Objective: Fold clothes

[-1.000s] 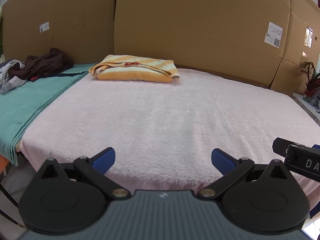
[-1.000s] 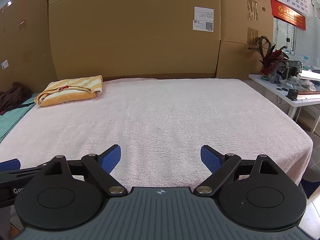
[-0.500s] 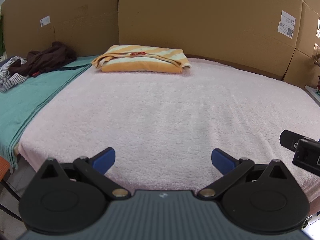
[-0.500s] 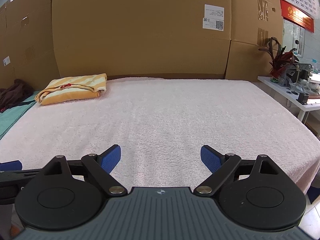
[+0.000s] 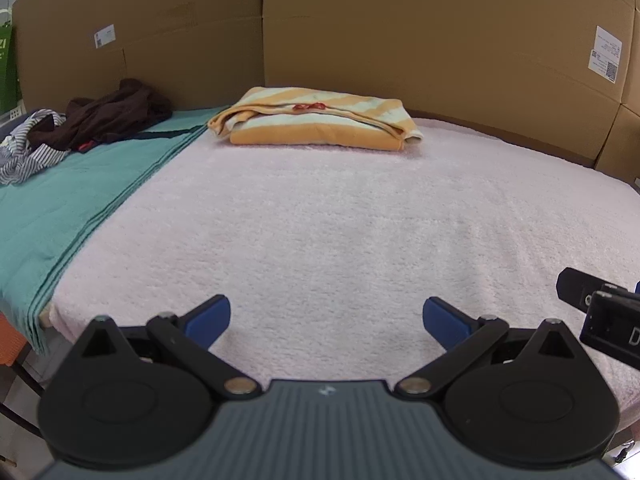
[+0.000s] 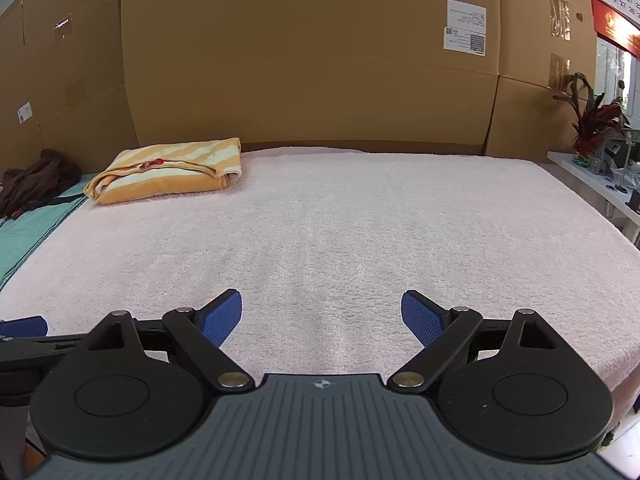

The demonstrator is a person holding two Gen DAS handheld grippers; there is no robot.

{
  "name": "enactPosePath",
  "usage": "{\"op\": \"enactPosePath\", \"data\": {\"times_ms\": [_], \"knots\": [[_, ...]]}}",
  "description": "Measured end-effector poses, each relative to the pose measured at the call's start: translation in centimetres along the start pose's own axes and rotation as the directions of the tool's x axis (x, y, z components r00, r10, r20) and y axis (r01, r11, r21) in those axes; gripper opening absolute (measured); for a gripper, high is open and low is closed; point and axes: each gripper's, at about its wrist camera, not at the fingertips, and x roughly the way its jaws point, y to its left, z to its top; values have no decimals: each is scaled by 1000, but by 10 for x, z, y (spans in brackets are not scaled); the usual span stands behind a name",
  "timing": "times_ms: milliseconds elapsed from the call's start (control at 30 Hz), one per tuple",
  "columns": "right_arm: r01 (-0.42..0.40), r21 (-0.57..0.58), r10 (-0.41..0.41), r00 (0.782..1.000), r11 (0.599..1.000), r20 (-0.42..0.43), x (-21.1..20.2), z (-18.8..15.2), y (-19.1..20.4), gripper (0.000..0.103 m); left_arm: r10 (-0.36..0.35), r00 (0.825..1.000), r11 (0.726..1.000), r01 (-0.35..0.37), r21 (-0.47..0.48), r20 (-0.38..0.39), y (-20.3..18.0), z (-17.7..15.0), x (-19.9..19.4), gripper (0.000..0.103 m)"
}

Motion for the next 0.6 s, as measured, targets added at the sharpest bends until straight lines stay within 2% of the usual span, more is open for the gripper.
{"op": "enactPosePath", "data": {"times_ms": [600], "knots": [[-50,-44,50,999,998,-4,22,13,43,90,47,999,999,-46,15,-7,32,21,24,102]]}}
